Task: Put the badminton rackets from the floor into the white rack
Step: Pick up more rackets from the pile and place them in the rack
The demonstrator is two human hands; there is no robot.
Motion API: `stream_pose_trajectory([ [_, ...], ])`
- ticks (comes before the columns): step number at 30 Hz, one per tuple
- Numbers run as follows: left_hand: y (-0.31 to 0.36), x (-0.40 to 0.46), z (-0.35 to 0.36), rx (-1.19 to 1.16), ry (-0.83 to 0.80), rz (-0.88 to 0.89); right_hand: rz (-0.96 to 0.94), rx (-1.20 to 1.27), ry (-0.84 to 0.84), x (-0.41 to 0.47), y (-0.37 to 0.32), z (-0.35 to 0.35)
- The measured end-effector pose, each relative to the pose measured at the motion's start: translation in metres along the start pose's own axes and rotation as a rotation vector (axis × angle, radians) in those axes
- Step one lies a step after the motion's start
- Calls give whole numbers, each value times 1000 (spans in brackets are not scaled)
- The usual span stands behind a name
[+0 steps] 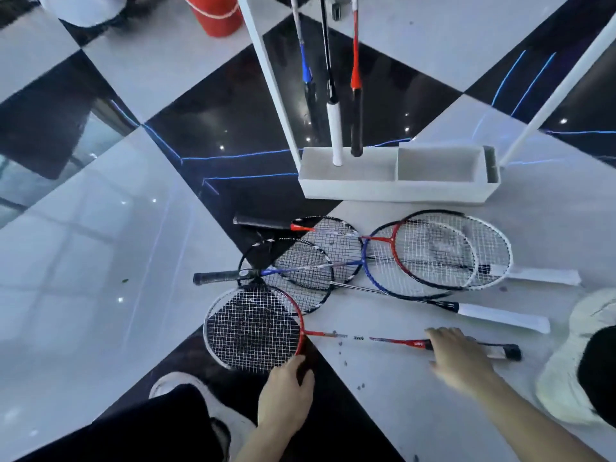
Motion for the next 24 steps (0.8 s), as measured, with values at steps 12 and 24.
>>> stream_pose_trajectory([
  [12, 1, 17, 20, -25, -115, -39, -23, -233, -104, 29, -9, 34],
  [24, -6, 15, -2, -263, -43, -118, -74, -180, -184, 10, -14, 59],
])
Point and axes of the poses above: each hand's wrist, its own x-axis towards the middle knuckle, its own z-axis out of the palm, y = z × x, the point moved 8 cm from there along x, towards the middle knuckle, and after that the axes turned 1 degree about z, right-handed, at the moved point
